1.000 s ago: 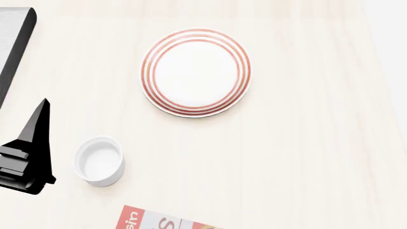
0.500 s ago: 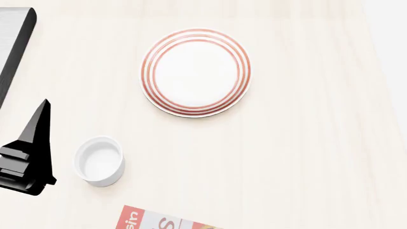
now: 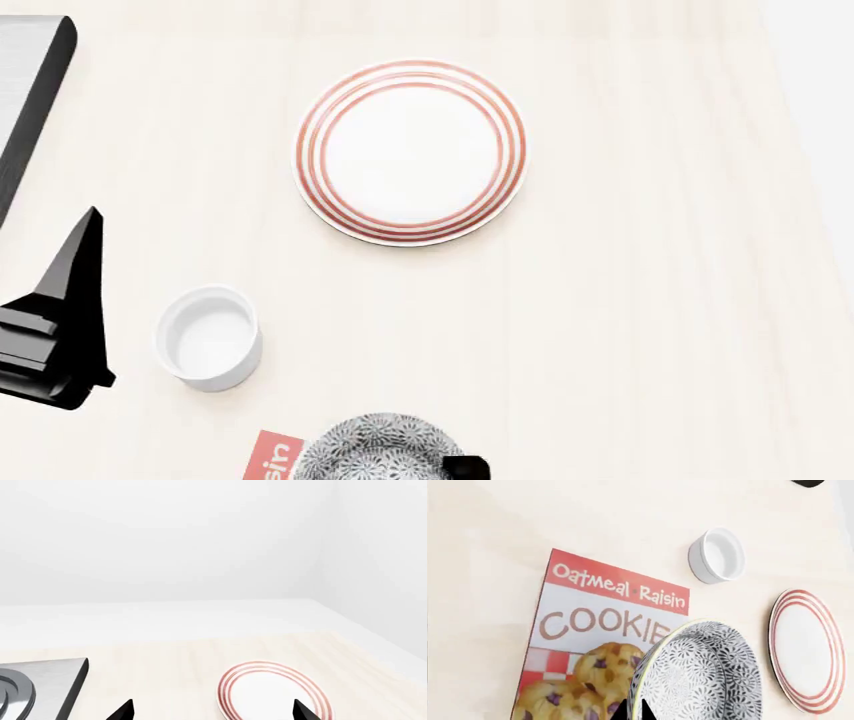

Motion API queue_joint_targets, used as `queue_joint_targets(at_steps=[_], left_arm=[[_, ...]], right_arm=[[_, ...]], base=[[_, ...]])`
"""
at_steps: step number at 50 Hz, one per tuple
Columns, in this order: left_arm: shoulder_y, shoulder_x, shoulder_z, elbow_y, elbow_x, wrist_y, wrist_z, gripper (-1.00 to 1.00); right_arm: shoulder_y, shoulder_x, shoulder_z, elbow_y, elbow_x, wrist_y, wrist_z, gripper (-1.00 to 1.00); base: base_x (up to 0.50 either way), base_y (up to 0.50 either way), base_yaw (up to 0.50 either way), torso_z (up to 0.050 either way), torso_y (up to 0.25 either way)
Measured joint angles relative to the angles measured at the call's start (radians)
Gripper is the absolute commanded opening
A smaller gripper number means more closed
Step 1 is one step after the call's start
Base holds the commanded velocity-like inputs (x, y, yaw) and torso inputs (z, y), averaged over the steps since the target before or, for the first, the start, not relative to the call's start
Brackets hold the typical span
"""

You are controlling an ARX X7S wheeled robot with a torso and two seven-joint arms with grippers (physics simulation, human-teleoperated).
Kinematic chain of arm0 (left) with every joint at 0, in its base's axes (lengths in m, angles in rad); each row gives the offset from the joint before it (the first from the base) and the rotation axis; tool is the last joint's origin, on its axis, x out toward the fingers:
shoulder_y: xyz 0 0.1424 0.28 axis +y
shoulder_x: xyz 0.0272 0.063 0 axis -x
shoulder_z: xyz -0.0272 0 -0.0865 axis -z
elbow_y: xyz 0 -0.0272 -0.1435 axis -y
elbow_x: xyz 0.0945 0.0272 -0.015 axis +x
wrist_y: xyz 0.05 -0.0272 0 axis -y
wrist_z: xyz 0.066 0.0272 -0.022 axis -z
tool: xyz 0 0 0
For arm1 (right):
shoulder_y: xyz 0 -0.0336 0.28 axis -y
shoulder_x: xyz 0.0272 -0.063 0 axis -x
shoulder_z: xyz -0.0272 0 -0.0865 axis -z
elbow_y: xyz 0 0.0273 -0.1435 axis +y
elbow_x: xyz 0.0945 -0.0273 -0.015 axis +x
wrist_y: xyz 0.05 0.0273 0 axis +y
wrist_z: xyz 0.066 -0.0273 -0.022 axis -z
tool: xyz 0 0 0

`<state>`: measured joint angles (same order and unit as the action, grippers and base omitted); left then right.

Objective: Pick the akita bowl on the cookies box and place it on the plate.

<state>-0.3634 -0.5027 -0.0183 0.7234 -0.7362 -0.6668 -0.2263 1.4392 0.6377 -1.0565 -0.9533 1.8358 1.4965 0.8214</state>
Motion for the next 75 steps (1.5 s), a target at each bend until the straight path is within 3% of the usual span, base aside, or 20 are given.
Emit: queue_joint_targets(at_steps=[11,18,30,47,75], left_arm=[[-0.001,-0.002,0.005,0.002,-0.003,0.001,-0.002,1.0],[-0.004,-0.003,0.009,0.002,-0.005,-0.001,-0.004,1.0],[-0.014,-0.006,0.019,-0.001,-0.007,-0.002,-0.002,1.0],[-0.012,-0.026,0.044,0.003,-0.021,0.0,0.036,1.0],[0.012,-0.05,0.073,0.014,0.013,0.029,0.061,1.0]], right_arm=[[0.152,0.002,-0.07,0.015,0.067,0.013,0.088,-1.0],[0.205,0.009,-0.088,0.018,0.033,0.033,0.063,-1.0],[0.248,0.056,-0.151,0.009,-0.319,0.004,-0.217,-1.0],[0.29,0.096,-0.368,0.201,-0.87,-0.256,-0.575,-1.0],[0.306,-0.023,-0.458,0.659,-1.194,-0.559,-0.769,-1.0]], base=[[0.0,0.0,0.0,0.0,0.0],[0.0,0.0,0.0,0.0,0.0],[0.0,0.0,0.0,0.0,0.0],[0.0,0.0,0.0,0.0,0.0],[0.0,0.0,0.0,0.0,0.0]])
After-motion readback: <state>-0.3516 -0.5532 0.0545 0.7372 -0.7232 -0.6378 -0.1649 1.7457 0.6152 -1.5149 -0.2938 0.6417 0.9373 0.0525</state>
